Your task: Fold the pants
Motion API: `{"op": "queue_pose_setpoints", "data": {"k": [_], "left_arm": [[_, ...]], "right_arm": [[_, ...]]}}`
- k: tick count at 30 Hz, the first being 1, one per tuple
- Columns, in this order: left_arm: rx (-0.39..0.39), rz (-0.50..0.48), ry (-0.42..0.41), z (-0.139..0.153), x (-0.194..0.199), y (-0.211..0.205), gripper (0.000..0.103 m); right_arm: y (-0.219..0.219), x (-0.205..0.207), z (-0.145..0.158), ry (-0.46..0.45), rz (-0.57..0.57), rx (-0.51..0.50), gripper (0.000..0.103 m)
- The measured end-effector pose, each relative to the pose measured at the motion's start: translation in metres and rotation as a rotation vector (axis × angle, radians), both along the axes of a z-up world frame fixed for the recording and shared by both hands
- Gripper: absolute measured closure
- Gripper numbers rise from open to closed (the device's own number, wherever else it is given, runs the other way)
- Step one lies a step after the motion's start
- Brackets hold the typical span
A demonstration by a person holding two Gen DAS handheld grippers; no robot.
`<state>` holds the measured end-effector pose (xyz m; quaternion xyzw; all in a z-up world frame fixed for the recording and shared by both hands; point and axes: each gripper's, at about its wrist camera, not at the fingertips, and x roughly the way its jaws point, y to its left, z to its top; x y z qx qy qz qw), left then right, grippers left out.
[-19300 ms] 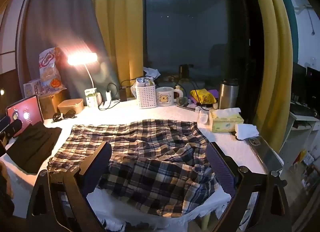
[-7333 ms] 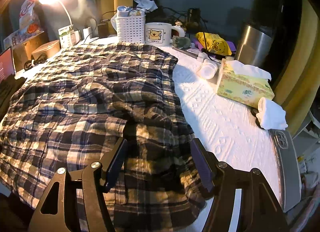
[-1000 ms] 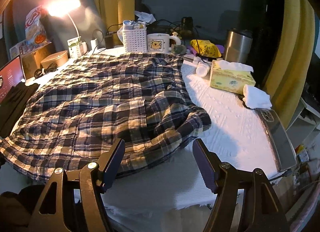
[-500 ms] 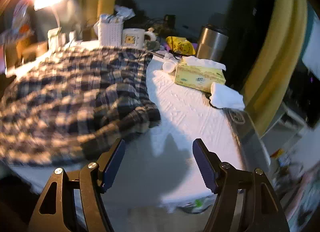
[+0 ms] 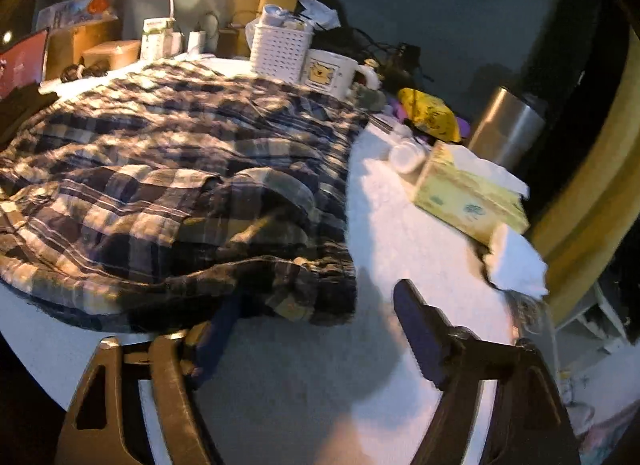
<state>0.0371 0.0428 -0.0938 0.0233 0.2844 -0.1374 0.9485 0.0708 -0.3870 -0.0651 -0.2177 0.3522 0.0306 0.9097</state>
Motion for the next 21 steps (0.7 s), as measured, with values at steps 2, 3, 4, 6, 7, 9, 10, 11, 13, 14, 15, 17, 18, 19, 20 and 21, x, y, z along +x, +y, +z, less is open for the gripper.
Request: {"op": "queue_pose_setpoints", "data": {"k": [2, 3, 4, 6, 7, 9, 10, 11, 13, 14, 15, 17, 18, 19, 20, 21], "left_arm": [[-0.003, 0.005, -0.009, 0.003, 0.0, 0.001, 0.094], [-0.006, 0.008, -0.014, 0.005, 0.0, 0.002, 0.094], [-0.011, 0.007, -0.017, 0.007, 0.001, 0.003, 0.094], [-0.015, 0.007, -0.023, 0.012, 0.004, 0.004, 0.094], [-0.016, 0.005, -0.028, 0.014, 0.006, 0.004, 0.094], [-0.015, 0.005, -0.039, 0.019, 0.008, 0.004, 0.094], [-0.018, 0.005, -0.047, 0.023, 0.01, 0.005, 0.094], [-0.019, 0.006, -0.053, 0.025, 0.011, 0.005, 0.094], [-0.026, 0.01, -0.072, 0.032, 0.014, 0.005, 0.094], [-0.028, 0.016, -0.08, 0.035, 0.015, 0.005, 0.094], [-0.03, 0.024, -0.087, 0.037, 0.016, 0.006, 0.094], [-0.033, 0.031, -0.102, 0.042, 0.018, 0.006, 0.094], [-0.031, 0.034, -0.11, 0.045, 0.02, 0.006, 0.094], [-0.03, 0.039, -0.121, 0.048, 0.021, 0.006, 0.094], [-0.03, 0.042, -0.127, 0.05, 0.023, 0.007, 0.094], [-0.031, 0.049, -0.139, 0.053, 0.025, 0.007, 0.094]], "right_arm": [[0.002, 0.001, 0.001, 0.009, -0.011, 0.014, 0.077], [0.003, 0.0, 0.001, 0.012, -0.007, 0.02, 0.077], [0.005, -0.002, 0.004, 0.007, -0.002, 0.024, 0.077], [0.003, -0.004, 0.01, -0.006, -0.014, 0.048, 0.078], [0.002, -0.006, 0.015, -0.017, -0.02, 0.058, 0.078], [0.0, -0.008, 0.024, -0.041, -0.035, 0.072, 0.078], [0.0, -0.01, 0.031, -0.056, -0.039, 0.083, 0.078], [-0.001, -0.011, 0.037, -0.071, -0.042, 0.092, 0.078], [-0.001, -0.013, 0.048, -0.091, -0.043, 0.096, 0.078], [0.001, -0.014, 0.053, -0.106, -0.041, 0.096, 0.078], [0.001, -0.013, 0.058, -0.114, -0.038, 0.098, 0.078], [0.003, -0.012, 0.067, -0.134, -0.038, 0.096, 0.078], [0.003, -0.01, 0.071, -0.142, -0.043, 0.101, 0.078], [0.001, -0.009, 0.074, -0.147, -0.046, 0.106, 0.078], [0.001, -0.007, 0.077, -0.153, -0.054, 0.116, 0.078], [-0.001, -0.005, 0.081, -0.157, -0.061, 0.128, 0.078]]}}
